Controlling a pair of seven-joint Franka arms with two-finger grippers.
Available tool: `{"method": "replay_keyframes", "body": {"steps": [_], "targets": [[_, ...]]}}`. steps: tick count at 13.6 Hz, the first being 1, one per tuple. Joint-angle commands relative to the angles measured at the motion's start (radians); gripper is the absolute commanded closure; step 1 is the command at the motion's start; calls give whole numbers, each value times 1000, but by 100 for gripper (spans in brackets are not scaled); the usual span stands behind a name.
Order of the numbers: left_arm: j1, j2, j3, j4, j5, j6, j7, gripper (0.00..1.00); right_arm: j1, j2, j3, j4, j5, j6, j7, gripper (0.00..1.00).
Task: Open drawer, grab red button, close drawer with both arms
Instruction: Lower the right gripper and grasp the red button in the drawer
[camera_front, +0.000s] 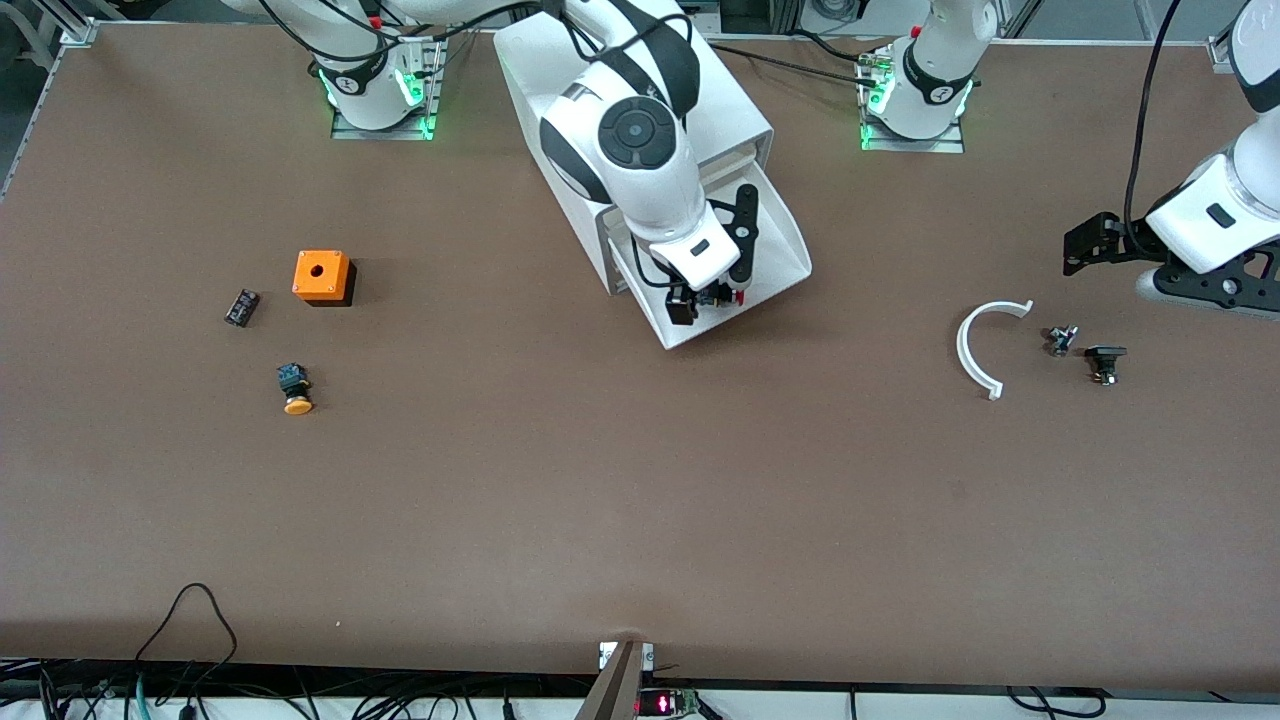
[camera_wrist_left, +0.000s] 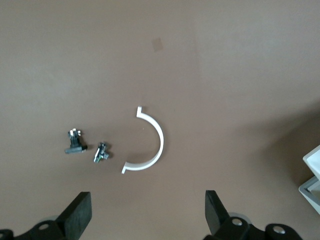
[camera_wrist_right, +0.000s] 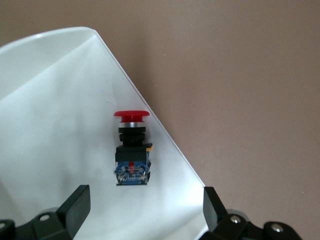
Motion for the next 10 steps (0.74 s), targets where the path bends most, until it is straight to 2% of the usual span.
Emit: {"method": "replay_keyframes", "body": {"steps": [1,10], "targets": [[-19,14,18,17,27,-33,44,0,30,40,-16,39,-17,4,-20,0],[-19,30,19,23,15,5,75,0,64,80,-14,36,-52,-7,-21,0]]}}
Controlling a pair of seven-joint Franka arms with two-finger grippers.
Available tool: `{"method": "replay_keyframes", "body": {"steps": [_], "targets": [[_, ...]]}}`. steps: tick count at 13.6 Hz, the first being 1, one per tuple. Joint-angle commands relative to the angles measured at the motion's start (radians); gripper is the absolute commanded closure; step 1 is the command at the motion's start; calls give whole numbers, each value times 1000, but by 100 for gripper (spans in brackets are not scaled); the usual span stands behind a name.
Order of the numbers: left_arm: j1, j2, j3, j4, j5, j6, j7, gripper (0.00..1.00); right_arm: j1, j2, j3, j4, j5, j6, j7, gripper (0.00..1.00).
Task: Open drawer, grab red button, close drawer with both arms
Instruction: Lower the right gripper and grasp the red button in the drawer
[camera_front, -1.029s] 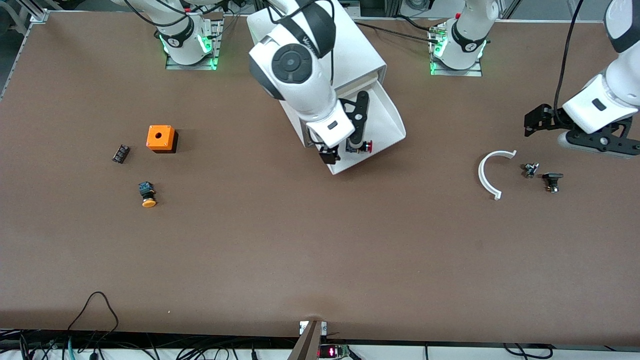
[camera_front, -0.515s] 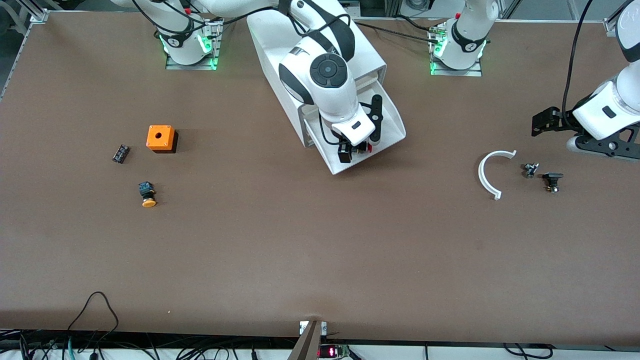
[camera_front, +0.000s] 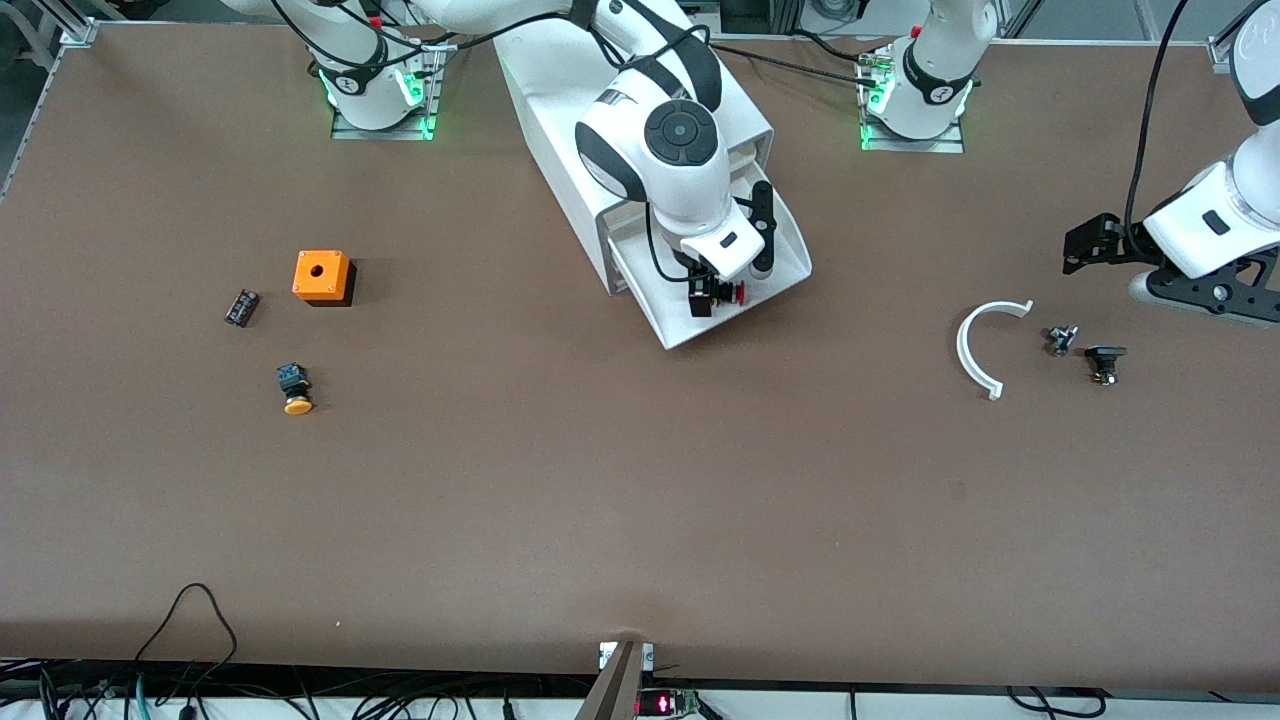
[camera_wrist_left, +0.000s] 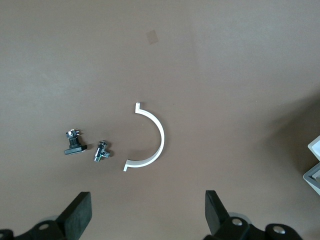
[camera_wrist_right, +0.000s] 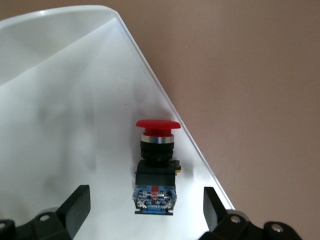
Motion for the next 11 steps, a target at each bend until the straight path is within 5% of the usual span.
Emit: {"method": "replay_keyframes", "body": {"steps": [1,4,8,11], "targets": [[-15,19,13,20,15,1,9,0,15,42,-11,36,-13,-6,-10,0],[-15,23,13,22,13,6,6,0,15,53,-11,36,-13,1,-8,0],[-15,31,13,22,18,6,0,0,15,53,-11,38,-11,6,4,35],[-15,39,11,43,18,4,-2,0,17,51,-13,36,-11,5,2,51]]}}
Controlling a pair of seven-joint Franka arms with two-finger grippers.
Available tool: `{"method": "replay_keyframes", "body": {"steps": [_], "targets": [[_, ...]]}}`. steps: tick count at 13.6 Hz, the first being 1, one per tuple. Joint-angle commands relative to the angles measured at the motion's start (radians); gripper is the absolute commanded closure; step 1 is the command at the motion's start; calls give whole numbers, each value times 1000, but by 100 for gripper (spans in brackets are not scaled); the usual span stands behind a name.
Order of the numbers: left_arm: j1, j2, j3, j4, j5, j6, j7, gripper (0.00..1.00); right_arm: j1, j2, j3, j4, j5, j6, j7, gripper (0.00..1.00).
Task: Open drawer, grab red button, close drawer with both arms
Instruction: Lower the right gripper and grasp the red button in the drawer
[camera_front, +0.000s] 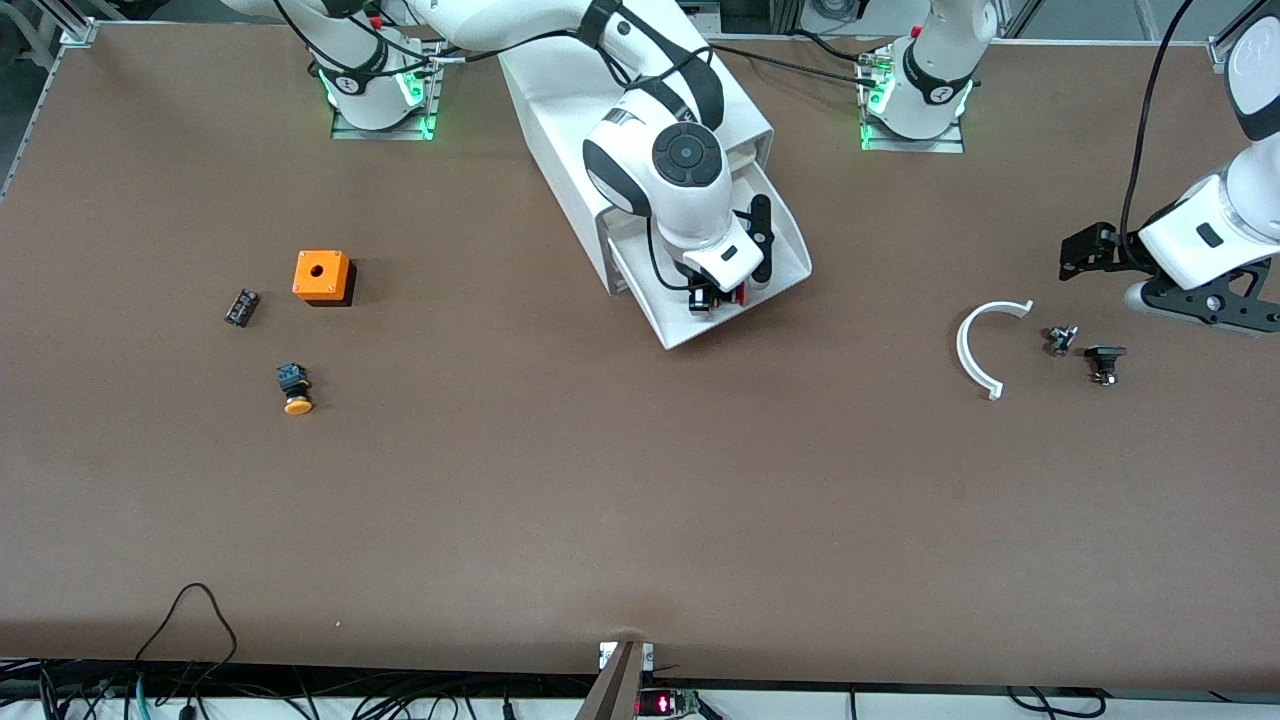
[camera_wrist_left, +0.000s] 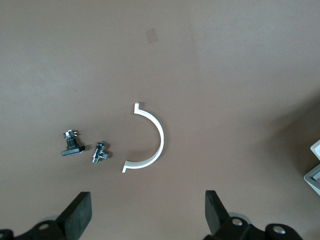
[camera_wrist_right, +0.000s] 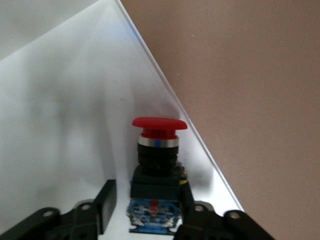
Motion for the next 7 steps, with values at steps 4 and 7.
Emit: {"method": "replay_keyframes", "body": {"steps": [4,7], "targets": [[-20,35,-3,37,18,3,-39,0,12,8,-11,31,-12,-10,5,64],[-26,52,-18,34,10,34,-92,0,24,-25,-14,31,-12,-24,6,69]]}}
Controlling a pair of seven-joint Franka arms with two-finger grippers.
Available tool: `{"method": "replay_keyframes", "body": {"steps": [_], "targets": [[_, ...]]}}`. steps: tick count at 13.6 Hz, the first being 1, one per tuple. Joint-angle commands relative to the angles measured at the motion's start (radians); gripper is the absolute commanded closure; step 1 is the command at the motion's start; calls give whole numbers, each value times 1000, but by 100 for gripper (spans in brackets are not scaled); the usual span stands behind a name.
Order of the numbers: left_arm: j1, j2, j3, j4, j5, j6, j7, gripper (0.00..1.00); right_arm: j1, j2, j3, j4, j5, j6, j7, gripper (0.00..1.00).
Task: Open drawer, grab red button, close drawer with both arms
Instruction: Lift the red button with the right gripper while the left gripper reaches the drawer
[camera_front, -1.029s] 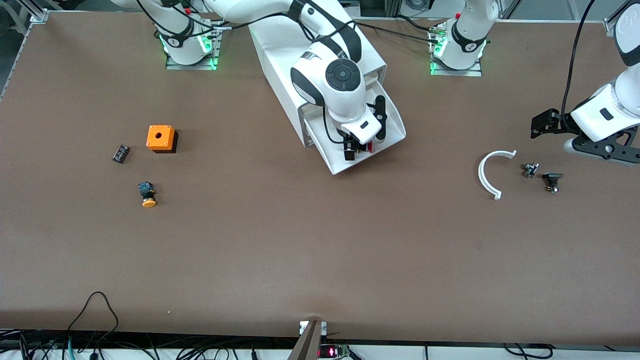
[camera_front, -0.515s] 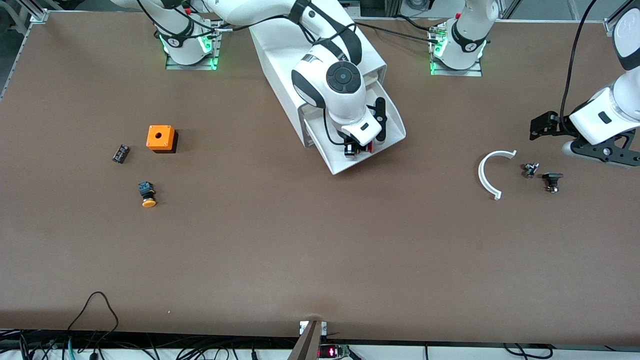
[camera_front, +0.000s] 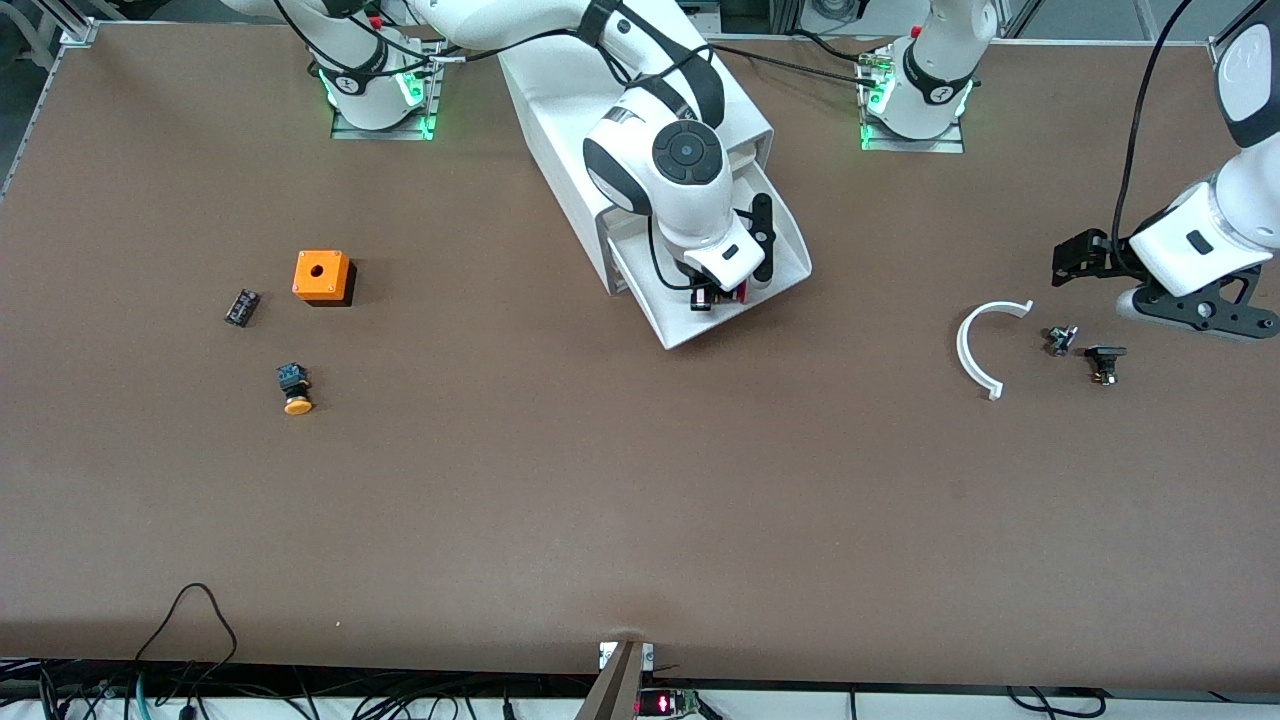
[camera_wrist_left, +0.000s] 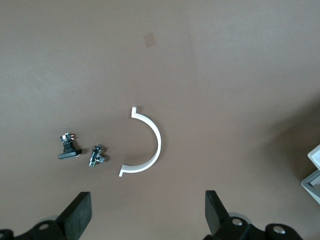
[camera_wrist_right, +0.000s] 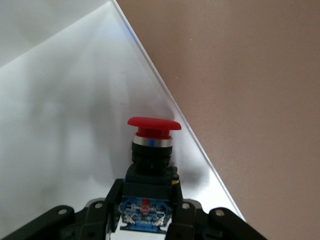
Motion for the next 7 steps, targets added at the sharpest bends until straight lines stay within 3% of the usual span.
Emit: {"method": "replay_keyframes", "body": {"steps": [1,4,7], "targets": [[-10,37,-31,21,-3,26,-93,0,21,-38,-22,20,-12,-31,6,71],[-25,77,-55,-55,-28,154,-211,0,0,-102,-41,17,-6,-38,41,74],[-67,120,-68,-167,-77,332,-326,0,-107,-158,-69,-11,5,-65,153,74]]}}
